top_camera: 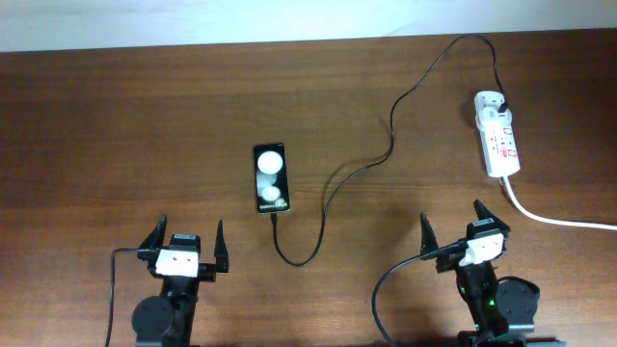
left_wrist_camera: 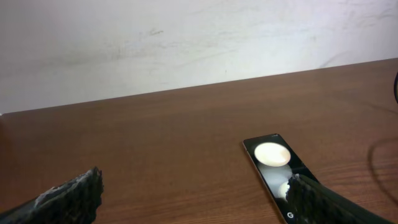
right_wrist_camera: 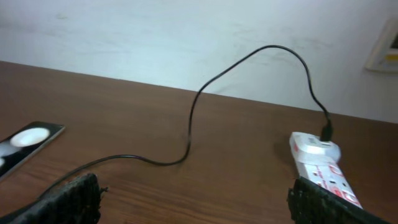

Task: Plug charger to phone and switch on socket

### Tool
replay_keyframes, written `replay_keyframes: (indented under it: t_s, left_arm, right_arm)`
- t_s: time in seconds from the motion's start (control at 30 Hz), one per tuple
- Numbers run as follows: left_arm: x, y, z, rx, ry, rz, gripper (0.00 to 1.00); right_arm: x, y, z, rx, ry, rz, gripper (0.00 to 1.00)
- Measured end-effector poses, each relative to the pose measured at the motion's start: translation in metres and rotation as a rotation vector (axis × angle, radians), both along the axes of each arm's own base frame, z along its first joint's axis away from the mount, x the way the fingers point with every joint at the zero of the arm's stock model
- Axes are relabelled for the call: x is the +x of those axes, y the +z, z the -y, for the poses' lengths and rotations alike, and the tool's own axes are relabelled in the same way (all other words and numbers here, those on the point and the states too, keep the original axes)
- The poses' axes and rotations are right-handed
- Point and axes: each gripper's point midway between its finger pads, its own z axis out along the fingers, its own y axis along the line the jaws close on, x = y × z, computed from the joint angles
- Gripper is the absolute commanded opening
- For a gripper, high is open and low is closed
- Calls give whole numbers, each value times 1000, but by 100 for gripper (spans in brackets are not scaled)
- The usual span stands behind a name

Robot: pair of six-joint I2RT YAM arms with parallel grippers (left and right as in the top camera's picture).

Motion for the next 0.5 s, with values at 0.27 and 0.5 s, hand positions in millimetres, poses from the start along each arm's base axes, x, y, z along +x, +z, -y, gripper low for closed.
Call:
replay_keyframes:
  t_s: [0.27,0.5]
  left_arm:
    - [0,0,0,0,0,0,99]
    - [0,0,0,0,0,0,99]
  right_arm:
    - [0,0,2,0,-13,-2,99]
    - [0,0,2,-1,-13,-2,99]
